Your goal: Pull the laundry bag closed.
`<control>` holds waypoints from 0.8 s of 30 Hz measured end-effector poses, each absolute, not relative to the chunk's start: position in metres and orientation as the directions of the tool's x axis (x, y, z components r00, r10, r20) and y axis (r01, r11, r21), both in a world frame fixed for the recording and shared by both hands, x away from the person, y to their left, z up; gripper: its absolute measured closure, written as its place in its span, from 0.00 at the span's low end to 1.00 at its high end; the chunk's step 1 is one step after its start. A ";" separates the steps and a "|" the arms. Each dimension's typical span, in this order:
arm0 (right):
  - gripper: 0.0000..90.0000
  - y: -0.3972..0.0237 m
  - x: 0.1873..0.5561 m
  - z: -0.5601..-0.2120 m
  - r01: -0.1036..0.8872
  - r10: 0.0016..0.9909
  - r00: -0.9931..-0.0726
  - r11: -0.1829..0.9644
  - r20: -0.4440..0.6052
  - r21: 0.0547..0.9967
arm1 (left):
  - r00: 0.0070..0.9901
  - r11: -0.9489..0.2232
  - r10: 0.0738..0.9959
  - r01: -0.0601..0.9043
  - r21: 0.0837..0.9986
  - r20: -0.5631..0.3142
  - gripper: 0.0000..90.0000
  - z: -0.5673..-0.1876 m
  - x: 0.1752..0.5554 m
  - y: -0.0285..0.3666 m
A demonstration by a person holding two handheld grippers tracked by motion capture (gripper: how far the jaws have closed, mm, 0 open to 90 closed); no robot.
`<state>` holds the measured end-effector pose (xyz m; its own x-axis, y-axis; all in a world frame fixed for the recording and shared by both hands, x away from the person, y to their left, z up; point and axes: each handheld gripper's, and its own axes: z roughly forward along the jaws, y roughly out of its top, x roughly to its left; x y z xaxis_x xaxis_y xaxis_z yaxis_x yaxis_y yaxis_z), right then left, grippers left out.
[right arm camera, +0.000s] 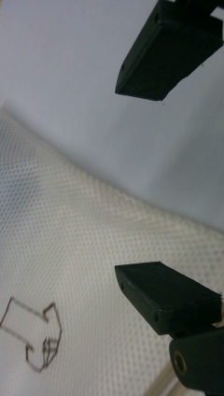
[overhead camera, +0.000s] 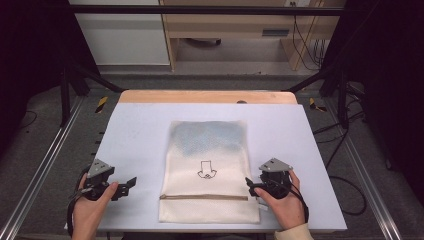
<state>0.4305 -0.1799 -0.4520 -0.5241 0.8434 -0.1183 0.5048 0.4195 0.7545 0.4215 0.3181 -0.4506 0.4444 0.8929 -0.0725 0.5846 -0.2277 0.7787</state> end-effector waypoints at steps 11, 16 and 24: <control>0.18 -0.115 0.421 -0.429 0.421 0.695 -0.698 0.595 -0.174 0.684 | 0.436 -0.268 0.900 0.582 0.768 -0.015 0.08 -0.444 0.408 0.326; 0.20 -0.097 0.421 -0.422 0.391 0.652 -0.736 0.629 -0.182 0.672 | 0.441 -0.296 0.897 0.577 0.761 0.016 0.08 -0.440 0.404 0.325; 0.24 -0.055 0.427 -0.409 0.324 0.529 -0.829 0.718 -0.180 0.616 | 0.443 -0.318 0.896 0.592 0.740 0.031 0.08 -0.446 0.406 0.334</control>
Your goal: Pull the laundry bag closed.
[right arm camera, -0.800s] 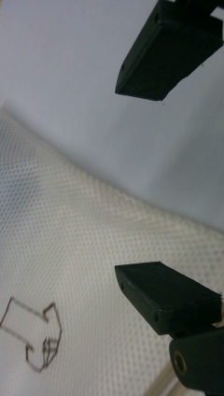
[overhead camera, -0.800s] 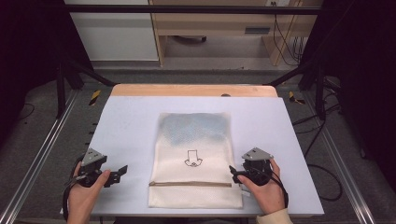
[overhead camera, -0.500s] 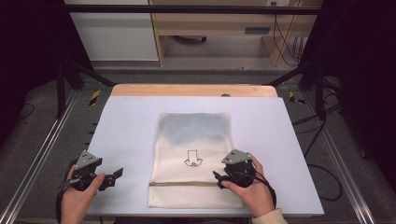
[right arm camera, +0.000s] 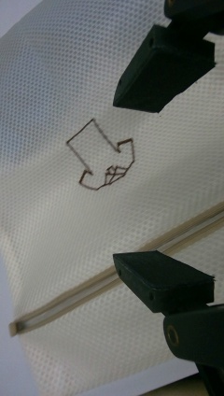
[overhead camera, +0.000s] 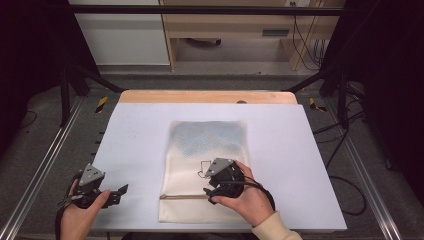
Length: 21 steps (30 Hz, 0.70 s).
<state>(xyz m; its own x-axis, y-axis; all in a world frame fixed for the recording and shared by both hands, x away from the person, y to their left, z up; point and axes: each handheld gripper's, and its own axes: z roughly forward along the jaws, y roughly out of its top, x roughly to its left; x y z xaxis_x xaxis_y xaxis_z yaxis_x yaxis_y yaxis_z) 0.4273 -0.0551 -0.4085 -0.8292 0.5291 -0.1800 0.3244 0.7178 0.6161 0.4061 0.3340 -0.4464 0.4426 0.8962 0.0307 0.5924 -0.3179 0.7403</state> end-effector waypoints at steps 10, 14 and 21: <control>0.33 -0.014 0.438 -0.399 0.280 0.444 -0.878 0.778 -0.176 0.563 | 0.418 -0.260 0.908 0.590 0.765 -0.014 0.07 -0.448 0.412 0.346; 0.35 0.000 0.435 -0.396 0.257 0.410 -0.896 0.793 -0.172 0.552 | 0.412 -0.252 0.911 0.589 0.768 -0.017 0.05 -0.448 0.413 0.347; 0.42 0.018 0.432 -0.391 0.232 0.352 -0.925 0.820 -0.143 0.523 | 0.413 -0.246 0.910 0.596 0.765 -0.029 0.05 -0.447 0.415 0.347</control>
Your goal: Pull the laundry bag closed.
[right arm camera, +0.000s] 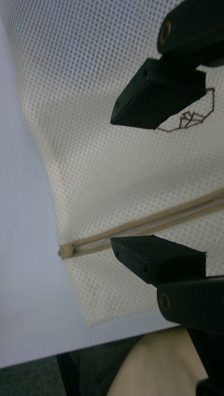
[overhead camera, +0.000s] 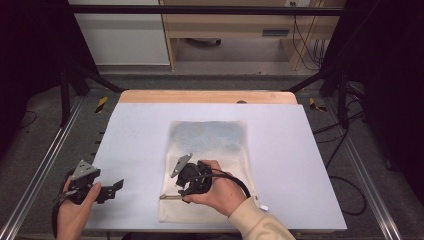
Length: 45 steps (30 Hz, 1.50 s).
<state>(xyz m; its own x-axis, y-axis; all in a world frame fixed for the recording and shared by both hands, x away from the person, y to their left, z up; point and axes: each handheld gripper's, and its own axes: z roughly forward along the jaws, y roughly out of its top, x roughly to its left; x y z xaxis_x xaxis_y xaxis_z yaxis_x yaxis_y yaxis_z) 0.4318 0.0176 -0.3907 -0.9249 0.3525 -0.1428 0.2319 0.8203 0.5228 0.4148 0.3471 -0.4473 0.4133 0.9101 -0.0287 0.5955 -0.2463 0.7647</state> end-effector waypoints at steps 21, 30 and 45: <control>0.72 0.070 0.429 -0.405 0.126 0.195 -0.976 0.869 -0.097 0.478 | 0.439 -0.266 0.898 0.600 0.754 -0.033 0.07 -0.448 0.413 0.348; 0.76 0.087 0.435 -0.422 0.156 0.199 -0.979 0.877 -0.048 0.454 | 0.442 -0.248 0.896 0.592 0.766 -0.051 0.08 -0.446 0.412 0.347; 0.91 0.088 0.440 -0.425 0.173 0.199 -0.980 0.876 -0.011 0.451 | 0.469 -0.236 0.878 0.589 0.773 -0.090 0.08 -0.440 0.404 0.341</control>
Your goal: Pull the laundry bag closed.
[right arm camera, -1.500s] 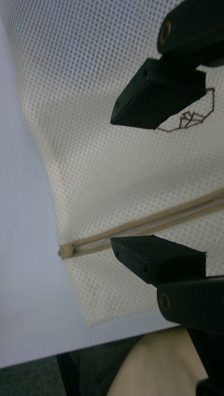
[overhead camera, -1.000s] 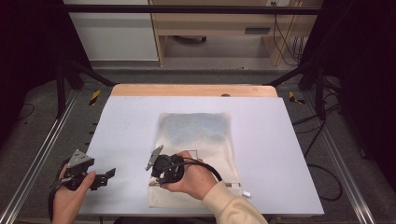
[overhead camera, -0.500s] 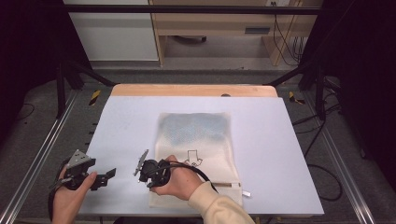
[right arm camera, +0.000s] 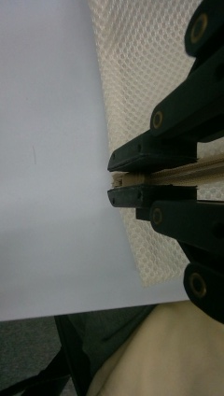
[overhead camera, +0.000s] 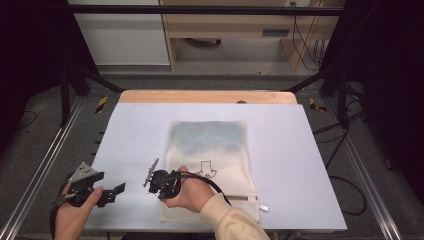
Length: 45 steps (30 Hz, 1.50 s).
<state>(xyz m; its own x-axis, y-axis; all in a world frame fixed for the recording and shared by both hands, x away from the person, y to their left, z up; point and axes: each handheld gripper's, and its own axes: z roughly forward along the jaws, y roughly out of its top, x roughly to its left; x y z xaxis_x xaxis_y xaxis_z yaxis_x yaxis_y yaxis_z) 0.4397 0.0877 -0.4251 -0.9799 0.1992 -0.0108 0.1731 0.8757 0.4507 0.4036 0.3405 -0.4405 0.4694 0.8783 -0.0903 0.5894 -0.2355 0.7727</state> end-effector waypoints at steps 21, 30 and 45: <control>0.91 0.070 0.436 -0.414 0.177 0.213 -0.977 0.830 -0.006 0.529 | 0.698 -0.328 0.682 0.557 0.763 -0.216 0.22 -0.450 0.373 0.258; 0.91 0.066 0.435 -0.409 0.175 0.213 -0.977 0.815 -0.005 0.552 | 0.697 -0.302 0.643 0.612 0.731 -0.318 0.33 -0.464 0.386 0.241; 0.91 0.063 0.436 -0.404 0.173 0.212 -0.977 0.811 -0.004 0.559 | 0.708 -0.294 0.551 0.660 0.691 -0.442 0.55 -0.479 0.406 0.234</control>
